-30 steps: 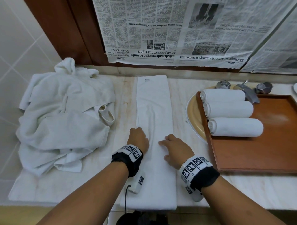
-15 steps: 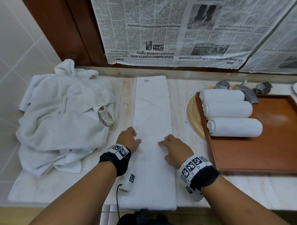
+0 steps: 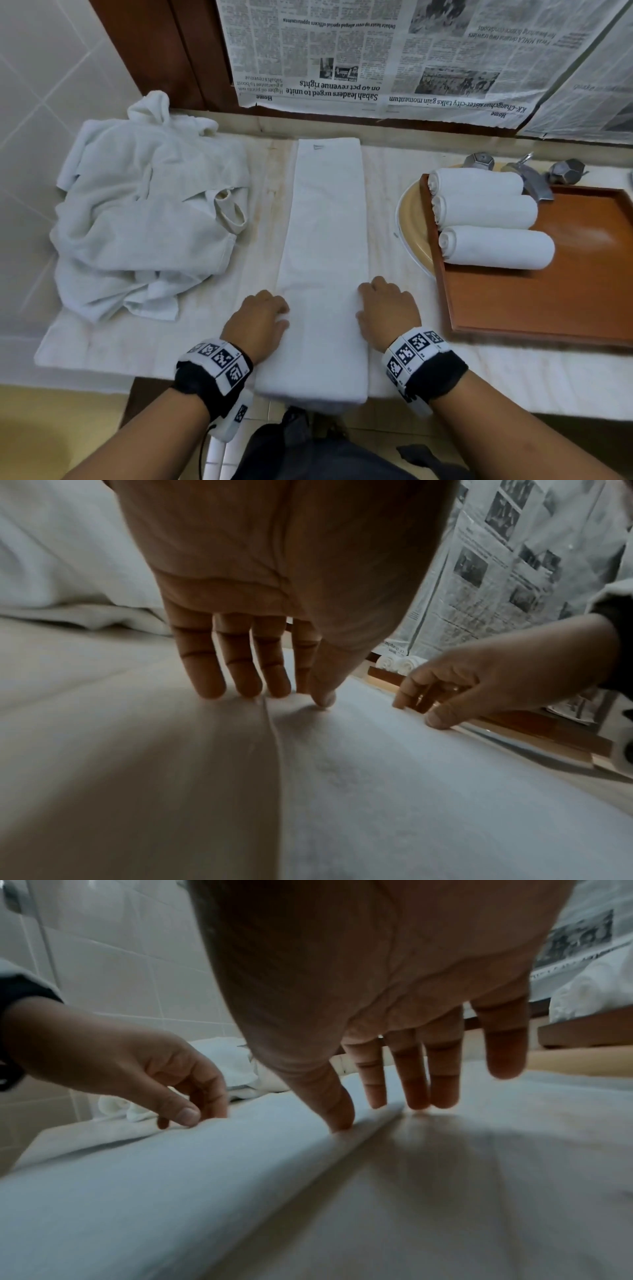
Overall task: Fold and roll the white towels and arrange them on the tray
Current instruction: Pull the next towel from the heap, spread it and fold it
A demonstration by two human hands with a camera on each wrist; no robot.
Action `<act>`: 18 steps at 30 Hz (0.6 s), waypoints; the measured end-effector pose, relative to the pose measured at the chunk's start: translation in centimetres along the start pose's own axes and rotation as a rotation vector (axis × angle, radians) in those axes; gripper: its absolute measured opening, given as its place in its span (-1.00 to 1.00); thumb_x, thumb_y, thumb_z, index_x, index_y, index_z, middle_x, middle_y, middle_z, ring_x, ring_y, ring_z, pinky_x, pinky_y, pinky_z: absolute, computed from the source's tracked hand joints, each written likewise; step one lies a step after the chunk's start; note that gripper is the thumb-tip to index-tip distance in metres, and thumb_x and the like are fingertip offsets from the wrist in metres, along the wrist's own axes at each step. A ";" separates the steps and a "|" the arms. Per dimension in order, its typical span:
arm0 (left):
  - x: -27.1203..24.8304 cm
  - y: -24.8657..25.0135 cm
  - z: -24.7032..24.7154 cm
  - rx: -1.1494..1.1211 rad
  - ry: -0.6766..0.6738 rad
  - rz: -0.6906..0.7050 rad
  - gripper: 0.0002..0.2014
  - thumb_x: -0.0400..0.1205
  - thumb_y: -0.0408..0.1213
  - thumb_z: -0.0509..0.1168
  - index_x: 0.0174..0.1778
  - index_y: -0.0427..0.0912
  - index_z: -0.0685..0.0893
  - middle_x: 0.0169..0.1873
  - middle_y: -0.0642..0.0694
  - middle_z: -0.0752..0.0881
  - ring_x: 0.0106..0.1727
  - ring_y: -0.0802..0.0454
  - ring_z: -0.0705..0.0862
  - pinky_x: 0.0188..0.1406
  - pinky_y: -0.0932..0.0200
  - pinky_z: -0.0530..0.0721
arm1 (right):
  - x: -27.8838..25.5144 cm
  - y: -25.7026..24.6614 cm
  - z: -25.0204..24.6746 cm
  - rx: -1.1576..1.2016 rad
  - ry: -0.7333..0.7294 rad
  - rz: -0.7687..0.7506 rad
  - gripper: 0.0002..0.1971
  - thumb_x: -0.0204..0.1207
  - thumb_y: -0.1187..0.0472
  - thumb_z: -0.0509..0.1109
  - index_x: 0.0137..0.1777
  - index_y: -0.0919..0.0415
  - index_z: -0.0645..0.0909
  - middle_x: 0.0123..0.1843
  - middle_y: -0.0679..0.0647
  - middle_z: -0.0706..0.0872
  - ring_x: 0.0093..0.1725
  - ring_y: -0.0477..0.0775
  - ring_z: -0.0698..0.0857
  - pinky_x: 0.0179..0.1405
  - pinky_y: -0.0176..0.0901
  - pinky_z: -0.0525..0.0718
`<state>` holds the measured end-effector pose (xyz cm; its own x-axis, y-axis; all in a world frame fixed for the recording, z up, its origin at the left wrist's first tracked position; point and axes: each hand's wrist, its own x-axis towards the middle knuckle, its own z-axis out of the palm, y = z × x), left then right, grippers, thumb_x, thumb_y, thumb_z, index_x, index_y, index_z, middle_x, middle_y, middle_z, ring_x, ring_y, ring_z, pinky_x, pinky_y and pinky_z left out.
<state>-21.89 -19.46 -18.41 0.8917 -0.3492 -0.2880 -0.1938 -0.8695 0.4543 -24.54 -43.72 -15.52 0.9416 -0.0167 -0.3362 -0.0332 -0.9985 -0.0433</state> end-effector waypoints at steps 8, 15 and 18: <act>-5.8 -0.4 3.0 -0.054 0.030 0.038 -0.64 0.60 -0.08 0.38 0.34 0.06 0.64 0.14 0.04 0.56 0.21 0.02 0.54 0.25 0.03 0.57 | -5.0 0.1 2.5 0.095 -0.098 -0.260 -0.42 0.58 -0.08 0.31 0.59 -0.05 0.32 0.64 0.01 0.24 0.53 0.15 0.39 0.38 0.07 0.52; -9.7 -0.4 3.9 -0.032 0.082 -0.201 -0.62 0.62 0.12 0.29 -0.40 -0.05 0.58 -0.44 0.06 0.61 -0.32 0.03 0.64 -0.29 0.11 0.56 | -9.1 1.1 4.5 0.178 -0.023 -0.085 -0.56 0.61 -0.08 0.28 0.44 0.03 0.43 0.34 0.05 0.47 0.24 0.13 0.55 0.09 0.02 0.64; -10.8 -0.1 4.6 -0.044 -0.072 -0.375 -0.40 0.61 0.30 0.19 -0.51 -0.16 0.55 -0.54 -0.01 0.61 -0.41 0.05 0.61 -0.38 0.11 0.48 | -11.0 1.3 5.0 0.258 -0.085 -0.015 -0.79 0.63 -0.05 0.28 0.09 0.05 0.59 0.04 -0.02 0.63 -0.06 0.02 0.65 -0.08 -0.07 0.66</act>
<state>-33.35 -17.20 -19.26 0.8661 -0.0349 -0.4986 0.1591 -0.9264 0.3413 -36.59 -44.61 -16.58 0.9117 0.0132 -0.4107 -0.1138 -0.9523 -0.2832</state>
